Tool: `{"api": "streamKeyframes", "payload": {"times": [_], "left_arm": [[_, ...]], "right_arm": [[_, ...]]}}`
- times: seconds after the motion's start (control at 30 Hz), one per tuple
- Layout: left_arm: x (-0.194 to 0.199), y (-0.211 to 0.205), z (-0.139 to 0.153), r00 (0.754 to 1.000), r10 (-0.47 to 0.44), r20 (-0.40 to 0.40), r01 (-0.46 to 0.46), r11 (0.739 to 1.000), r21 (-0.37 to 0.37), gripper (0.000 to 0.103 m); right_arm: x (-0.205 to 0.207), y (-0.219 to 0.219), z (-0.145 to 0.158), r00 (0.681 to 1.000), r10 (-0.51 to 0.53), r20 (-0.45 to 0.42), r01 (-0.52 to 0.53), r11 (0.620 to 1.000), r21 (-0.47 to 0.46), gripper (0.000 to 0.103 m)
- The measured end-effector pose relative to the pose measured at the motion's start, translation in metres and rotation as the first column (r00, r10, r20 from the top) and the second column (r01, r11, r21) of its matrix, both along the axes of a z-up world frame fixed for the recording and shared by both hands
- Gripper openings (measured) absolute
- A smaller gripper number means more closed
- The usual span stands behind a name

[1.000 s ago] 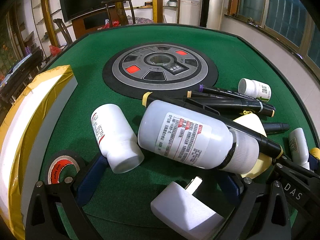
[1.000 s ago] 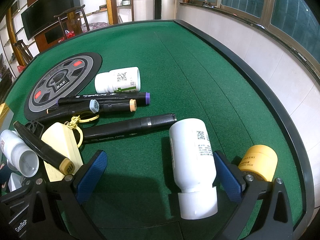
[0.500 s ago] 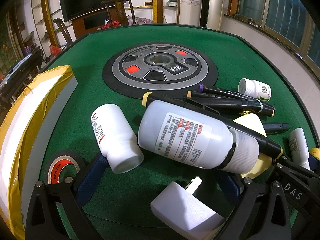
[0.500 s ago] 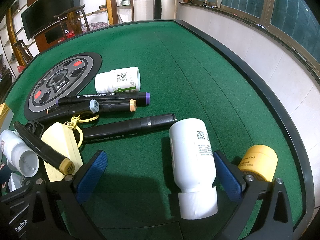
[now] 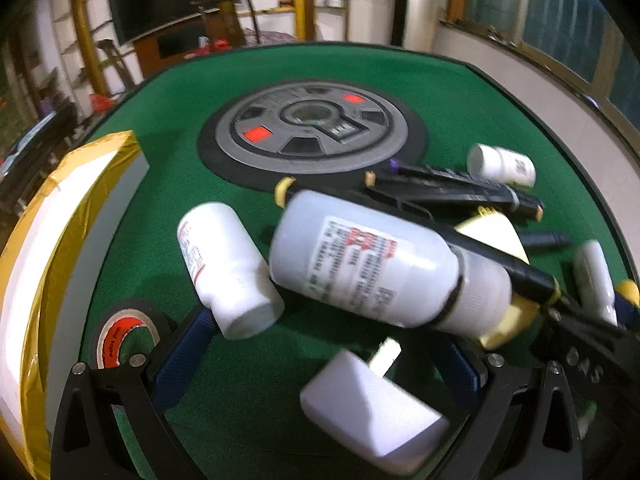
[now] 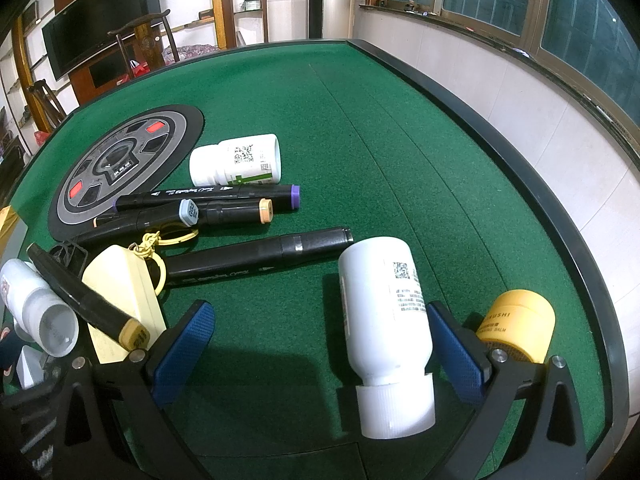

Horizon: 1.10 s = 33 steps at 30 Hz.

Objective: Organize rigid objects

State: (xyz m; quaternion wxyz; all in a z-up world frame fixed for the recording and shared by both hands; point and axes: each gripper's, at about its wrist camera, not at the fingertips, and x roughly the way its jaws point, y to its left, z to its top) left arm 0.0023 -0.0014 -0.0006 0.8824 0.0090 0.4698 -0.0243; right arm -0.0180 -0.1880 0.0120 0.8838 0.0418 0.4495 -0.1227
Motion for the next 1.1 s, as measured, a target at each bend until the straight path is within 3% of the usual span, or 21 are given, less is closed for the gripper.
{"api": "streamKeyframes", "payload": {"times": [0.2, 0.6, 0.63, 0.77, 0.97, 1.1], "left_arm": [[-0.013, 0.001, 0.001, 0.996, -0.086, -0.027, 0.086, 0.996, 0.000, 0.102], [-0.023, 0.004, 0.003, 0.999, -0.049, -0.015, 0.049, 0.998, -0.029, 0.102], [-0.025, 0.007, 0.005, 0.999, -0.050, -0.009, 0.050, 0.998, -0.047, 0.096], [-0.043, 0.025, 0.030, 0.998, -0.044, 0.039, 0.050, 0.986, -0.159, 0.090], [-0.084, 0.052, 0.088, 0.958, -0.056, 0.283, 0.095, 0.987, -0.128, 0.091], [-0.087, 0.084, 0.094, 0.968, -0.014, 0.250, 0.053, 0.987, -0.151, 0.091]], "right_arm": [[0.001, 0.001, 0.000, 0.999, 0.032, -0.043, -0.031, 0.999, 0.016, 0.103], [-0.010, -0.001, 0.005, 0.998, 0.005, -0.059, -0.005, 1.000, 0.005, 0.103], [-0.011, 0.001, 0.006, 0.998, -0.007, -0.055, 0.006, 1.000, -0.013, 0.103], [-0.033, 0.009, 0.027, 0.997, 0.000, 0.079, 0.005, 0.998, -0.062, 0.103], [-0.081, 0.009, 0.068, 0.950, -0.007, 0.312, 0.040, 0.994, -0.099, 0.103], [-0.094, -0.001, 0.095, 0.911, -0.003, 0.413, 0.076, 0.984, -0.160, 0.103]]}}
